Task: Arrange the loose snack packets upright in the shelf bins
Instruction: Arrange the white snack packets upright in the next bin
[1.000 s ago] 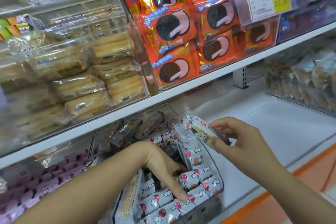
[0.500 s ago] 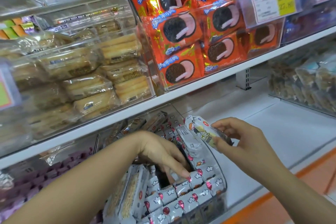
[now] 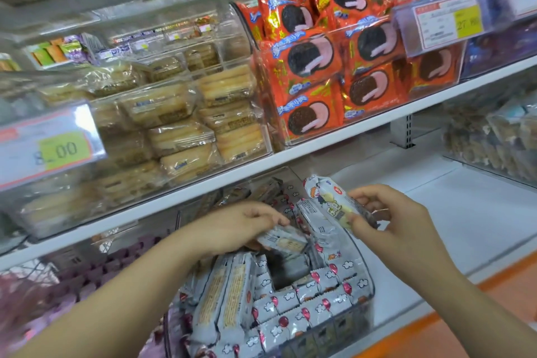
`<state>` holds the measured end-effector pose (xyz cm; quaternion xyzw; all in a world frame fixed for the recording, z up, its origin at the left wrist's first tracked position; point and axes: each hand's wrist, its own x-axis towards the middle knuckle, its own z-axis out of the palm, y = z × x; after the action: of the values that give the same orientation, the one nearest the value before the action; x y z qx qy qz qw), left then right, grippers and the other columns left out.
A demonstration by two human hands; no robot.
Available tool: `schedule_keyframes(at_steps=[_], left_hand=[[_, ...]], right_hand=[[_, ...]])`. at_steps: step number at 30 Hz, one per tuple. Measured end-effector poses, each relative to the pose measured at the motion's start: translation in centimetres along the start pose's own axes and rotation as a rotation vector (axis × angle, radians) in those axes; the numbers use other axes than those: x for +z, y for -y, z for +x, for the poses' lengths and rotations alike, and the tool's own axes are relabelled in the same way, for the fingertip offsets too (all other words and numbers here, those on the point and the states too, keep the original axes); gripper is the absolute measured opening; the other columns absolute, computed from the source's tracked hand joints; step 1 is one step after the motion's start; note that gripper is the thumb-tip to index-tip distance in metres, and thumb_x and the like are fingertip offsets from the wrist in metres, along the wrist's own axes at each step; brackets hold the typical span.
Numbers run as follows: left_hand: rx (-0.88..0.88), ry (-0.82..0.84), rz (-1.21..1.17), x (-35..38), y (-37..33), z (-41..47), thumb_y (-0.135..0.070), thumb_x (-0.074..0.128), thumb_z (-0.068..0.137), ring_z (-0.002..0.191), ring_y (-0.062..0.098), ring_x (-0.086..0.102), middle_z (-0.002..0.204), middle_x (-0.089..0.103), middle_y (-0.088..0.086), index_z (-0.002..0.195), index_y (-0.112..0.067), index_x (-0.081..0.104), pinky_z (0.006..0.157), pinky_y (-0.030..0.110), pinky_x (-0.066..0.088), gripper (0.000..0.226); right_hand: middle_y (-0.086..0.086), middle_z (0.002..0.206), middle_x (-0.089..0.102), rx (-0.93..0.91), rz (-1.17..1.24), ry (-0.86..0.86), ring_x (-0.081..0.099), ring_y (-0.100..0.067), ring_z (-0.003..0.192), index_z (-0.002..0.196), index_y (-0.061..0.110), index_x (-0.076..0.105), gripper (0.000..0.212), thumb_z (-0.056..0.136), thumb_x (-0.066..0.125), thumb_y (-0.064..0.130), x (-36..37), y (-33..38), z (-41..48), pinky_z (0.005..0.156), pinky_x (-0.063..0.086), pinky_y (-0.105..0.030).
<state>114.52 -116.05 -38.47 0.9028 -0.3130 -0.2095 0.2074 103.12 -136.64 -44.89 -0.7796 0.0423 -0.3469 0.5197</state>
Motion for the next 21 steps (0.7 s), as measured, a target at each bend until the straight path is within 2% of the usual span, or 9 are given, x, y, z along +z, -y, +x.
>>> schedule_keyframes(at_steps=[3, 7, 10, 12, 14, 15, 17, 18, 21], left_hand=[[0.037, -0.206, -0.05, 1.1, 0.3, -1.5, -0.027, 0.051, 0.096, 0.078, 0.021, 0.063, 0.097, 0.07, -0.012, 0.1, -0.052, 0.06, 0.074, 0.035, 0.049, 0.027], [0.033, -0.425, -0.177, 2.3, 0.7, -3.5, -0.018, 0.061, 0.089, 0.081, 0.001, 0.058, 0.123, 0.056, -0.022, 0.123, -0.044, 0.052, 0.071, 0.005, 0.041, 0.044], [0.03, -0.572, -0.154, 3.1, 0.8, -5.1, -0.018, 0.065, 0.087, 0.05, 0.002, 0.046, 0.092, 0.063, -0.019, 0.122, -0.047, 0.052, 0.046, 0.011, 0.037, 0.047], [0.02, -0.631, -0.116, 3.8, 0.6, -6.1, -0.02, 0.065, 0.087, 0.037, 0.003, 0.037, 0.087, 0.065, -0.016, 0.12, -0.05, 0.051, 0.042, 0.015, 0.032, 0.047], [0.04, -0.662, -0.097, 4.5, 0.4, -6.9, -0.021, 0.067, 0.086, 0.047, 0.005, 0.053, 0.099, 0.06, -0.027, 0.12, -0.052, 0.051, 0.049, 0.016, 0.044, 0.049], [0.054, -0.671, -0.11, 4.8, 0.4, -7.2, -0.02, 0.068, 0.085, 0.065, 0.006, 0.063, 0.106, 0.056, -0.033, 0.118, -0.053, 0.051, 0.063, 0.019, 0.052, 0.049], [0.092, -0.672, -0.149, 5.2, 0.4, -7.6, -0.016, 0.069, 0.084, 0.097, 0.002, 0.062, 0.113, 0.055, -0.036, 0.113, -0.054, 0.053, 0.089, 0.024, 0.051, 0.05], [0.115, -0.669, -0.155, 5.4, 0.5, -7.8, -0.014, 0.069, 0.083, 0.101, -0.005, 0.058, 0.111, 0.055, -0.036, 0.11, -0.054, 0.053, 0.092, 0.023, 0.048, 0.051], [0.145, -0.664, -0.132, 5.7, 0.3, -8.3, -0.016, 0.069, 0.084, 0.094, -0.011, 0.052, 0.105, 0.051, -0.036, 0.104, -0.053, 0.054, 0.085, 0.01, 0.039, 0.045]], right_hand=[[0.012, 0.081, 0.064, -0.022, 0.007, -0.01, 0.059, -0.006, 0.072, 0.083, 0.04, 0.06, 0.033, 0.074, 0.074, 0.011, 0.3, 0.9, -0.3, 0.057, 0.051, -0.021], [0.01, 0.078, 0.064, 0.002, 0.051, 0.002, 0.06, -0.007, 0.069, 0.084, 0.035, 0.062, 0.029, 0.075, 0.074, 0.01, 0.7, 2.0, -1.0, 0.055, 0.053, -0.021], [0.01, 0.076, 0.065, 0.025, 0.085, 0.032, 0.06, -0.005, 0.07, 0.085, 0.032, 0.063, 0.028, 0.076, 0.074, 0.008, 1.0, 2.6, -1.4, 0.055, 0.051, -0.014], [0.01, 0.075, 0.064, 0.053, 0.098, 0.051, 0.06, -0.006, 0.07, 0.086, 0.032, 0.062, 0.028, 0.076, 0.073, 0.008, 1.2, 2.7, -1.6, 0.058, 0.052, -0.017], [0.007, 0.077, 0.063, 0.094, 0.114, 0.067, 0.061, -0.009, 0.071, 0.091, 0.031, 0.062, 0.027, 0.078, 0.073, 0.01, 1.3, 2.8, -1.6, 0.061, 0.055, -0.022], [0.005, 0.079, 0.063, 0.115, 0.116, 0.082, 0.062, -0.012, 0.073, 0.095, 0.03, 0.062, 0.027, 0.078, 0.073, 0.012, 1.4, 2.8, -1.6, 0.062, 0.055, -0.023], [0.002, 0.081, 0.061, 0.16, 0.134, 0.127, 0.064, -0.013, 0.072, 0.104, 0.027, 0.061, 0.03, 0.079, 0.073, 0.015, 1.6, 2.9, -1.7, 0.062, 0.055, -0.026], [0.002, 0.081, 0.061, 0.175, 0.148, 0.158, 0.064, -0.012, 0.07, 0.107, 0.028, 0.06, 0.032, 0.08, 0.072, 0.016, 1.8, 3.0, -1.9, 0.06, 0.055, -0.025], [0.001, 0.083, 0.058, 0.204, 0.176, 0.269, 0.064, -0.012, 0.066, 0.116, 0.032, 0.053, 0.04, 0.083, 0.069, 0.016, 2.3, 3.7, -2.4, 0.054, 0.05, -0.021]])
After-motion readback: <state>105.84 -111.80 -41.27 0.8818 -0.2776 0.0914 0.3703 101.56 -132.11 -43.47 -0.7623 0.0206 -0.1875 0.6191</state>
